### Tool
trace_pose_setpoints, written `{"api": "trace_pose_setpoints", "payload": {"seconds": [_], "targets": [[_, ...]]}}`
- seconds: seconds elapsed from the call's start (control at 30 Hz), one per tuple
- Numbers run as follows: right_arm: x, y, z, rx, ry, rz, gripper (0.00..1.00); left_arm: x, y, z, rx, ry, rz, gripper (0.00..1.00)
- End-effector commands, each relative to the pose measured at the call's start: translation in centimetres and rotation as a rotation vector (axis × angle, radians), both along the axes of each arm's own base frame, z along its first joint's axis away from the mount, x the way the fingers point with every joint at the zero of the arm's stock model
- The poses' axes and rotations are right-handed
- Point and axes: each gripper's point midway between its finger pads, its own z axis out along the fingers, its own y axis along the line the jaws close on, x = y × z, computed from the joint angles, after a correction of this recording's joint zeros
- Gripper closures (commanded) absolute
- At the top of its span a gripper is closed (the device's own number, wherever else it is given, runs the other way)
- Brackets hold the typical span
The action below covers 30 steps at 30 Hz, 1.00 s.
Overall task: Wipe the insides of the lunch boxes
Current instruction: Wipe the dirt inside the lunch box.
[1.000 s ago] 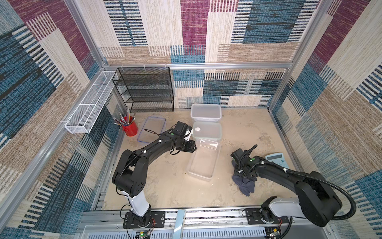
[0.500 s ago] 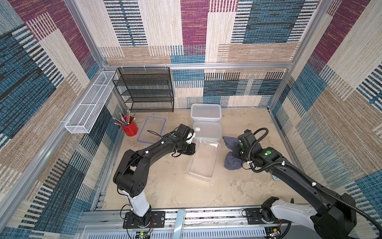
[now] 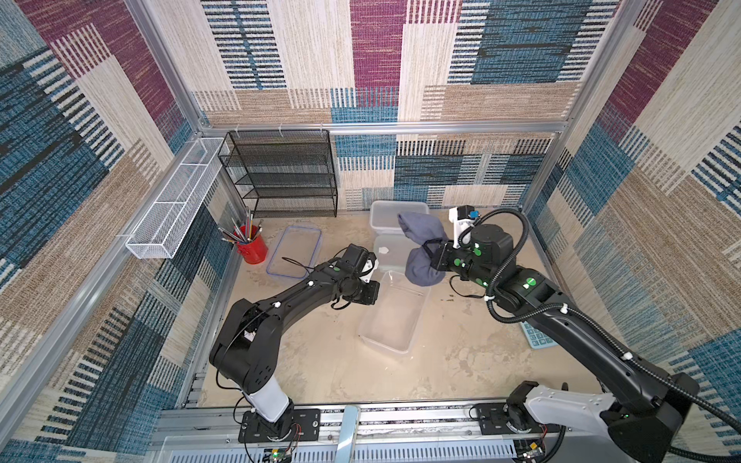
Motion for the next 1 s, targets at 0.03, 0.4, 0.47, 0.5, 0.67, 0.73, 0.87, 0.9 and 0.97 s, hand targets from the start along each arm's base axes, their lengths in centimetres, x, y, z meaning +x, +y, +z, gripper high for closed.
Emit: {"api": "trace_pose_setpoints", "payload": {"seconds": [0.03, 0.4, 0.47, 0.5, 0.67, 0.73, 0.87, 0.9, 0.97], "targets": [[0.5, 4.1, 0.1, 0.057, -0.037, 0.094, 1.00, -0.4, 1.3, 0.4, 0.038, 0.007, 0.110, 1.00], [-0.4, 4.8, -14.5, -0.094, 0.257, 0.055, 1.00, -2.5, 3.2, -0.9, 0.063, 0.086, 0.310, 1.00], [-1.1, 5.0, -16.8, -0.114, 0.299, 0.061, 1.00, -2.7, 3.0, -1.0, 0.061, 0.090, 0.313, 1.00], [-1.5, 5.3, -18.1, -0.124, 0.325, 0.070, 1.00, -2.8, 2.9, -1.0, 0.060, 0.095, 0.314, 1.00], [-3.4, 7.2, -24.3, -0.237, 0.469, 0.128, 1.00, -3.0, 2.9, -0.9, 0.071, 0.080, 0.336, 1.00], [-3.9, 7.8, -26.6, -0.281, 0.524, 0.141, 1.00, -3.1, 3.0, -0.9, 0.071, 0.076, 0.335, 1.00], [-3.2, 8.8, -29.0, -0.323, 0.567, 0.142, 1.00, -3.5, 2.3, -0.7, 0.061, 0.068, 0.309, 1.00], [-2.7, 8.9, -29.3, -0.337, 0.568, 0.130, 1.00, -3.6, 2.1, -0.8, 0.064, 0.068, 0.297, 1.00], [-1.4, 9.3, -29.7, -0.364, 0.562, 0.100, 1.00, -4.0, 1.7, -1.0, 0.069, 0.070, 0.275, 1.00]]}}
